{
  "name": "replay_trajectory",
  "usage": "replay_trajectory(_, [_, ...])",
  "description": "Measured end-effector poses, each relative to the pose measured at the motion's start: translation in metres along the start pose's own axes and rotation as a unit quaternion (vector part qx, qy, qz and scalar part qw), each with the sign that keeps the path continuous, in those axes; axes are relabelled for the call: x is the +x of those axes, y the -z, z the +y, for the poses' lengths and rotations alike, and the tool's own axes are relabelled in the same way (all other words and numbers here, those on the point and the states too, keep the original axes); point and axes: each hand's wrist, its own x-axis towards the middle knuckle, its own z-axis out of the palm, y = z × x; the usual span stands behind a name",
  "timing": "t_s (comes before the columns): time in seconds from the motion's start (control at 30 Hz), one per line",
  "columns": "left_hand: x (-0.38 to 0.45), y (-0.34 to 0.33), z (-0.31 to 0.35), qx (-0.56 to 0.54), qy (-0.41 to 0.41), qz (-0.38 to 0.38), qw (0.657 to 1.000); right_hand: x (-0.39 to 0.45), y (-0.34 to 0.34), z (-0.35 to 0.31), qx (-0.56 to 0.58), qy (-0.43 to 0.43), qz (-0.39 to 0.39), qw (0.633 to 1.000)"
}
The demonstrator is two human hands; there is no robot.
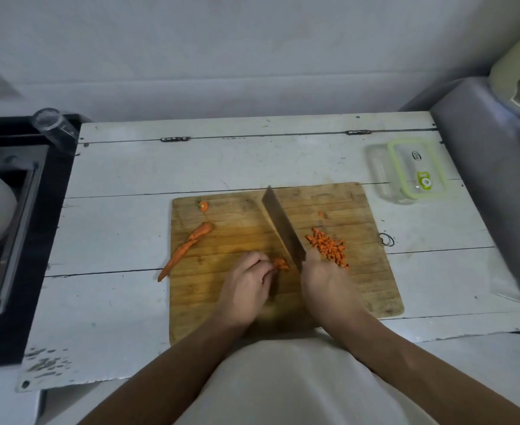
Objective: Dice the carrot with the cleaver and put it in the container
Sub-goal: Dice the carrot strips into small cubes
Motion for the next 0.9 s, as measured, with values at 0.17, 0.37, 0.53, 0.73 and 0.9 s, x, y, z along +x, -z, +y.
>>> replay_trajectory(0.17, [-0.002, 0.004, 0.000, -0.001, -0.021, 0.009, 1.000, -0.026, 0.005, 0.015, -0.017, -0.003, -0.006, 1.000])
replay_trajectory(0.37, [-0.003, 0.002, -0.001, 0.030, -0.034, 0.000, 0.999, -0.035, 0.004, 0.010, -0.068, 0.014, -0.066, 0.995])
replay_trajectory(0.53, [-0.004, 0.001, -0.002, 0.044, -0.030, -0.025, 0.998, -0.021, -0.002, -0.005, -0.089, 0.023, -0.063, 0.994])
replay_trajectory(0.73, [-0.009, 0.005, -0.001, 0.046, -0.036, -0.039, 0.998, 0.008, -0.004, -0.004, -0.012, -0.001, 0.006, 1.000])
replay_trajectory(0.9, [-0.011, 0.010, 0.007, 0.045, -0.021, -0.029, 0.998, -0.021, 0.003, 0.020, -0.004, -0.020, 0.001, 1.000])
